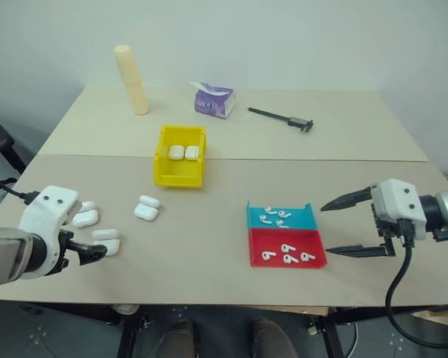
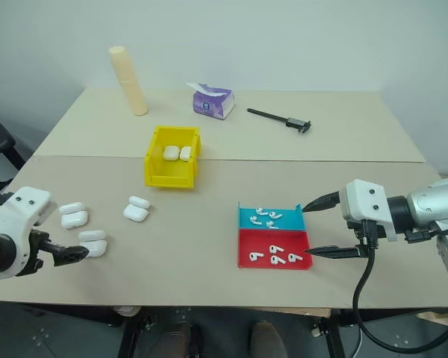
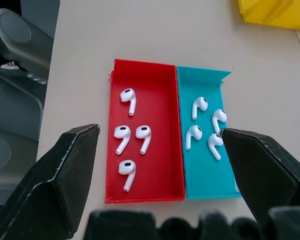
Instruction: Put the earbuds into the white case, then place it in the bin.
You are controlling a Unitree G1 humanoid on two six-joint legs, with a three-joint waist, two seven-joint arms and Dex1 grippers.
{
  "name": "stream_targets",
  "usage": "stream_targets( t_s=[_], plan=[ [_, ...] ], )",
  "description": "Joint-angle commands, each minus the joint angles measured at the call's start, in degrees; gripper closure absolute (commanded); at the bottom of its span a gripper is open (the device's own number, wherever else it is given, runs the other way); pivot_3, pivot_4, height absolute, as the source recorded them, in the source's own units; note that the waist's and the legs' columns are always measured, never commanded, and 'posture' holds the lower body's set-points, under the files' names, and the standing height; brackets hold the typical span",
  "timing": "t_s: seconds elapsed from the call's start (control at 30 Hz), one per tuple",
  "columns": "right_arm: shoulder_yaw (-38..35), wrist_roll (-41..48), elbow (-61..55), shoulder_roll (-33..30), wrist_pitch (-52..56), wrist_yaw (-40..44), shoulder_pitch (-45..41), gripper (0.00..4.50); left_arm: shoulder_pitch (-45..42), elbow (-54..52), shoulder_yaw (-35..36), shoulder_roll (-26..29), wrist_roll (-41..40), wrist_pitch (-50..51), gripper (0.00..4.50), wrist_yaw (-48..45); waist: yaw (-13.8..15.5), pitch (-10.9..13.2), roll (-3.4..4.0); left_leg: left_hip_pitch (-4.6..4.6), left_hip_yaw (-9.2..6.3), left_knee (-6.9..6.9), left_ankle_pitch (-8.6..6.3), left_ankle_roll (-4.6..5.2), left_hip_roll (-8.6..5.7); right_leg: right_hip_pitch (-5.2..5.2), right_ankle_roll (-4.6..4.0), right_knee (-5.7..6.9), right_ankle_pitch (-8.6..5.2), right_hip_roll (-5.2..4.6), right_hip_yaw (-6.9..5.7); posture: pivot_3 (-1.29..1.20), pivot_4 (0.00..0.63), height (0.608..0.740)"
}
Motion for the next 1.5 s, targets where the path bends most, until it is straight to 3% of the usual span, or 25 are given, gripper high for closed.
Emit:
stream_targets(
  t_s=[0.03,0.27,0.67,0.93,1.03,1.5],
  plan=[
    [-1.6,0.7,-1.3,-0.6,0.6,-0.3,0.2,0.03,0.0,-1.0,-3.4,0.2,-1.1,-6.0,0.0,2.5,0.0,0.1,-0.06,-0.03,0.01,0.0,0.02,-0.01,0.01,-0.03,-0.02,-0.01,-0.01,0.09,-0.02,0.0,0.15,0.74],
    [-2.2,0.6,-1.9,-1.1,1.2,-0.7,1.4,0.03,-5.7,1.1,-10.0,-6.1,-1.1,-10.8,0.0,10.8,0.1,0.1,-0.11,-0.02,0.03,0.01,0.06,-0.04,0.0,0.01,-0.04,-0.07,-0.02,0.35,0.04,0.0,0.15,0.74],
    [-4.7,0.8,-4.3,-1.4,2.1,-1.8,4.8,0.03,-16.3,6.7,-17.4,-13.5,-1.1,-7.2,0.0,20.6,1.2,0.1,-0.19,-0.03,0.02,0.05,0.08,-0.05,0.03,0.05,0.01,-0.08,-0.01,0.48,0.07,0.0,0.15,0.74],
    [-6.9,1.0,-6.1,-1.5,2.9,-2.8,7.6,0.03,-22.5,11.8,-19.2,-21.5,-1.1,-3.6,0.0,24.1,1.2,0.2,-0.25,-0.03,-0.04,0.06,0.13,-0.12,0.07,0.09,0.03,-0.08,0.01,0.57,0.1,0.0,0.15,0.74],
    [-7.3,0.8,-6.5,-1.4,2.9,-3.1,8.3,0.03,-23.5,12.6,-19.3,-23.9,-1.1,-4.1,0.0,29.4,1.2,0.2,-0.26,-0.02,-0.06,0.06,0.14,-0.13,0.08,0.1,0.03,-0.07,0.01,0.58,0.11,0.0,0.15,0.74],
    [-6.1,-0.3,-6.0,-0.8,2.1,-4.1,8.0,0.03,-23.7,10.9,-17.6,-29.4,-1.1,-4.2,0.0,35.5,1.2,0.2,-0.28,0.0,-0.11,0.08,0.17,-0.17,0.1,0.14,0.03,-0.06,0.02,0.63,0.13,0.0,0.15,0.74]
  ],
)
